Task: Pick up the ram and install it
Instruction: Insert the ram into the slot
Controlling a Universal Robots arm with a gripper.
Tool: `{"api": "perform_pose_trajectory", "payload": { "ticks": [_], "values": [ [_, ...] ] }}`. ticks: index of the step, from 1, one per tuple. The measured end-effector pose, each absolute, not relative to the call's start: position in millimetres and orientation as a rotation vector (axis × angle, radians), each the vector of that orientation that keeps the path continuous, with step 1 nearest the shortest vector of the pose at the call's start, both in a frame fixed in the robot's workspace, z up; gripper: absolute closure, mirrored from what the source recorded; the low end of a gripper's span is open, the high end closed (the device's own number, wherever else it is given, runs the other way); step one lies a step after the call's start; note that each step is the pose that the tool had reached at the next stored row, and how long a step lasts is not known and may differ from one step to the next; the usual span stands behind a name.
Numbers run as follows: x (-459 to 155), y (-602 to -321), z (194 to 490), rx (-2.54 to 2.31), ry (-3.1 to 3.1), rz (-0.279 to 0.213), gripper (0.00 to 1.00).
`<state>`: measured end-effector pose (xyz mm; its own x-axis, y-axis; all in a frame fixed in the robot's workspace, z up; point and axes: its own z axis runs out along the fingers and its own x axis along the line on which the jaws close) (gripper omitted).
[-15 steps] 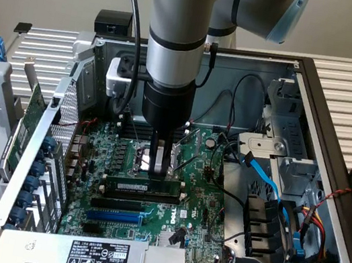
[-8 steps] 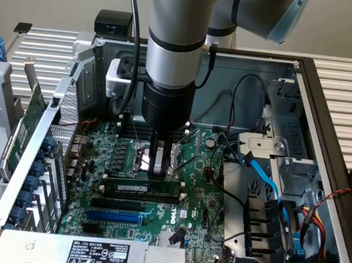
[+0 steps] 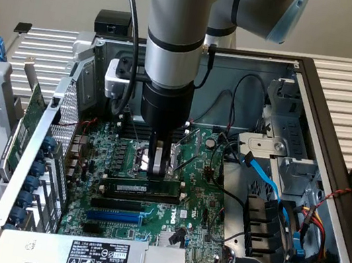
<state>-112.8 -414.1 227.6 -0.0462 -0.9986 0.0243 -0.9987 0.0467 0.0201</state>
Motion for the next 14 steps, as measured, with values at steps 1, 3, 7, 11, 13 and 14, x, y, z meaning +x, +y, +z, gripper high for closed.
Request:
{"api": "perform_pose_trajectory", "payload": {
  "ticks": [1, 3, 7, 11, 13, 14],
  "values": [
    [-112.9, -413.9, 227.6, 2.147, -2.250, 0.004, 0.87],
    [-112.9, -413.6, 227.5, 2.147, -2.249, 0.004, 0.87],
    [-113.0, -413.5, 226.1, 2.148, -2.250, 0.004, 0.87],
    [-113.0, -413.5, 225.0, 2.147, -2.249, 0.004, 0.87],
    [-113.1, -413.5, 225.0, 2.147, -2.249, 0.003, 0.87],
    [-113.1, -413.4, 224.9, 2.147, -2.250, 0.003, 0.85]
  ]
}}
